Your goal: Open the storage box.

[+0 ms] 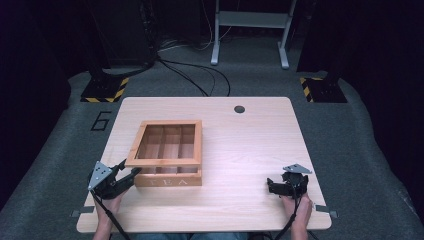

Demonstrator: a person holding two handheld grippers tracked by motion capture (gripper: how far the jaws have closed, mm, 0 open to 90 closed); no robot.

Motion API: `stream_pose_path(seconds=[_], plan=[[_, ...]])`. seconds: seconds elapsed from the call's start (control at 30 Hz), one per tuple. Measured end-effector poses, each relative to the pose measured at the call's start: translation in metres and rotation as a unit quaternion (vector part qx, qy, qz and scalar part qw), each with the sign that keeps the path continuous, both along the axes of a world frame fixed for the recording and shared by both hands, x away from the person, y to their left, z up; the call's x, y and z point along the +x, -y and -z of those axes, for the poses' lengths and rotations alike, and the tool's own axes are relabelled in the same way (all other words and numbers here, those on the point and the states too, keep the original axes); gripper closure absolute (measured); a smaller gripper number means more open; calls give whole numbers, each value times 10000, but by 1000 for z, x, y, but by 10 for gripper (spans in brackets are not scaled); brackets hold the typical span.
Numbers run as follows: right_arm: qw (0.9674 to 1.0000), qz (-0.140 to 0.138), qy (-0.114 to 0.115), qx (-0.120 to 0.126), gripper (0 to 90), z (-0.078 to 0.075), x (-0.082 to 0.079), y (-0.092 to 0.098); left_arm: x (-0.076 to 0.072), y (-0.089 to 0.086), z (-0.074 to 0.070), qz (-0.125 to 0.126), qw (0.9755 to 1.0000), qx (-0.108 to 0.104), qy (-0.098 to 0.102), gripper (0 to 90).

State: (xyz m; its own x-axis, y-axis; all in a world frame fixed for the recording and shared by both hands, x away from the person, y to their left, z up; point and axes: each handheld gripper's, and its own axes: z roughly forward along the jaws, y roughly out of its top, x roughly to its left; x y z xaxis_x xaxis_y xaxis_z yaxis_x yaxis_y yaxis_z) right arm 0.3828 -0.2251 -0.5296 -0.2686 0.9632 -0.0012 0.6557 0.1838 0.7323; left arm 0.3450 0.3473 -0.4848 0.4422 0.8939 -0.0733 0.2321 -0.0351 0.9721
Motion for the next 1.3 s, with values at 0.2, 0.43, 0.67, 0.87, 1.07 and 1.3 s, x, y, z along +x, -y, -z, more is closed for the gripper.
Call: stream_pose_path(seconds=[0.2,0.43,0.67,0.87,1.07,1.3], plan=[[10000,2,-3,5,42,0,0,0,0,1,-8,-35,9998,176,107,441],[10000,-9,-15,-5,42,0,0,0,4,2,-16,-50,9996,199,208,438],[10000,-1,-22,-1,42,0,0,0,9,3,-27,-125,9994,104,302,440],[10000,-4,-30,-3,42,0,0,0,13,4,-36,-175,9992,103,349,441],[10000,-4,-20,-2,42,0,0,0,18,5,-46,-225,9991,89,358,443],[10000,-4,-25,0,42,0,0,0,25,6,-59,-276,9993,81,232,444]])
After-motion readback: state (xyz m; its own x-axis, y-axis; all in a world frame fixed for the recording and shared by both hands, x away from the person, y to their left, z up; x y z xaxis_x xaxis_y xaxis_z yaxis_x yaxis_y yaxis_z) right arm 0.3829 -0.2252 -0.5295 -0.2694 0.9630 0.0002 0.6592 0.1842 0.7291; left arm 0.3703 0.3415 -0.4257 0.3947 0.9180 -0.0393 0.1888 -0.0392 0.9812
